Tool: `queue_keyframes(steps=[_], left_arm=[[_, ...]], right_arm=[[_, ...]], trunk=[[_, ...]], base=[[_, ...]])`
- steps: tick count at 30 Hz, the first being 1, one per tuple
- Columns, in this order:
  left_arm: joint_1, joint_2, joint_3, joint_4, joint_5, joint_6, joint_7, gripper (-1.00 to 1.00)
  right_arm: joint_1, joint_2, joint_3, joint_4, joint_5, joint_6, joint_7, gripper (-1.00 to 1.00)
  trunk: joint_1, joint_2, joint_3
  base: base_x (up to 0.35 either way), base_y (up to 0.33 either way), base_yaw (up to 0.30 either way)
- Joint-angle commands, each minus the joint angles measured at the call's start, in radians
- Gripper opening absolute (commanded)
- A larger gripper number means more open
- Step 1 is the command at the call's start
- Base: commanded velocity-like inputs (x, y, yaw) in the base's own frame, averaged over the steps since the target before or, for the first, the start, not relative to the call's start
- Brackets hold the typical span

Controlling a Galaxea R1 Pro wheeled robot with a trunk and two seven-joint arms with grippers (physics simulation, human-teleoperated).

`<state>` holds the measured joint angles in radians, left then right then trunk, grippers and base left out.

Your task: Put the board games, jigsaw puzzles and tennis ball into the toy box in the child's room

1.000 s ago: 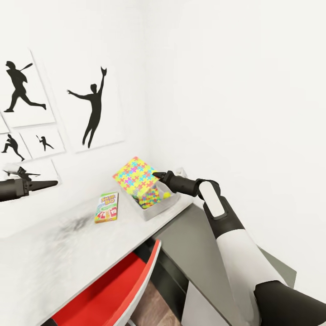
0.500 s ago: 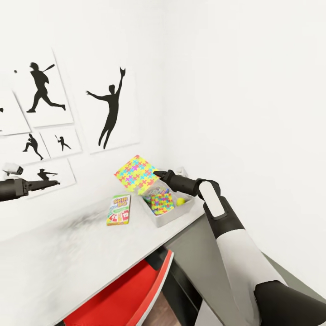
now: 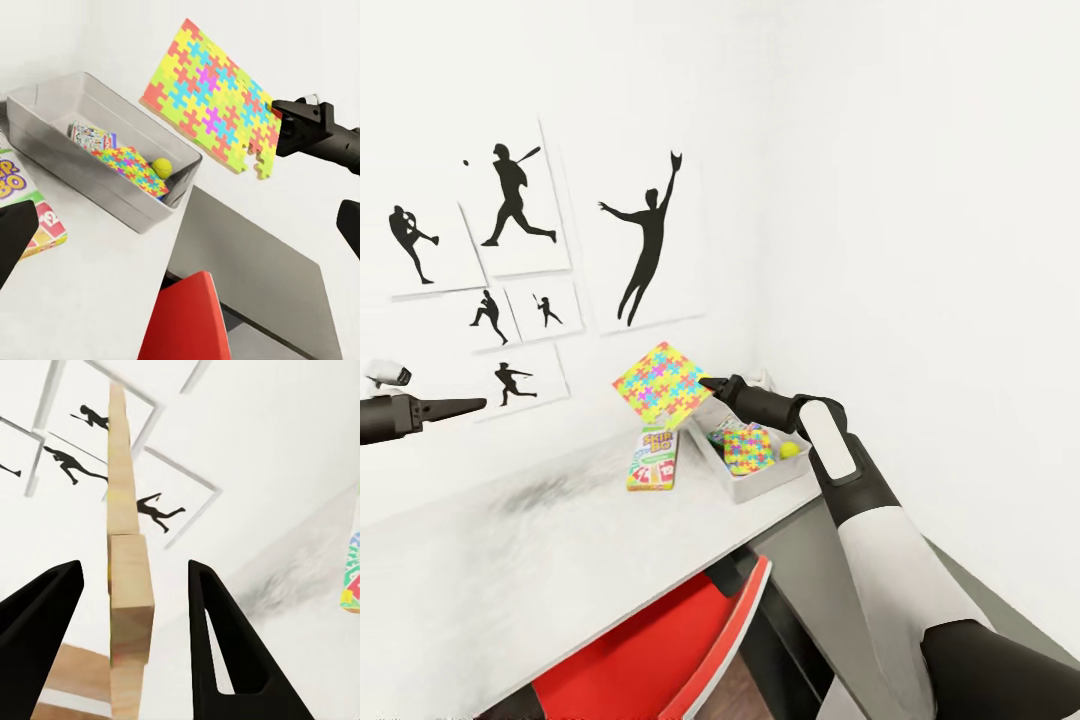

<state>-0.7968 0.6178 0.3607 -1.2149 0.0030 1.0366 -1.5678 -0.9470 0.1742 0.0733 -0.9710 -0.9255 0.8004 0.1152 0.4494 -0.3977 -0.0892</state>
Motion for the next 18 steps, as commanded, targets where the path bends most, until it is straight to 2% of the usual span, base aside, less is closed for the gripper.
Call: queue_keyframes(steps=[1, 12, 16, 18], left_arm=[[-0.001, 0.0, 0.0, 0.0, 0.0, 0.011, -0.003, 1.0], [-0.001, 0.0, 0.0, 0.0, 0.0, 0.011, -0.003, 1.0], [-0.001, 0.0, 0.0, 0.0, 0.001, 0.011, -0.003, 1.0], [-0.001, 0.0, 0.0, 0.0, 0.0, 0.011, -0.003, 1.0]], right_arm=[[-0.001, 0.0, -0.001, 0.0, 0.007, 0.003, 0.006, -1.0], [-0.001, 0.0, -0.005, 0.0, 0.006, 0.005, 0.006, -1.0], [-0.005, 0.0, -0.036, 0.001, 0.009, 0.005, 0.002, -1.0], [-0.022, 0.0, -0.063, 0.01, 0.01, 0.004, -0.028, -1.0]], trunk=[[0.001, -0.002, -0.002], [0.001, -0.002, -0.002], [0.001, -0.002, -0.002], [0.001, -0.002, -0.002]], base=[[-0.041, 0.0, 0.027], [-0.01, 0.0, 0.006], [0.0, 0.0, 0.0], [0.0, 0.0, 0.0]])
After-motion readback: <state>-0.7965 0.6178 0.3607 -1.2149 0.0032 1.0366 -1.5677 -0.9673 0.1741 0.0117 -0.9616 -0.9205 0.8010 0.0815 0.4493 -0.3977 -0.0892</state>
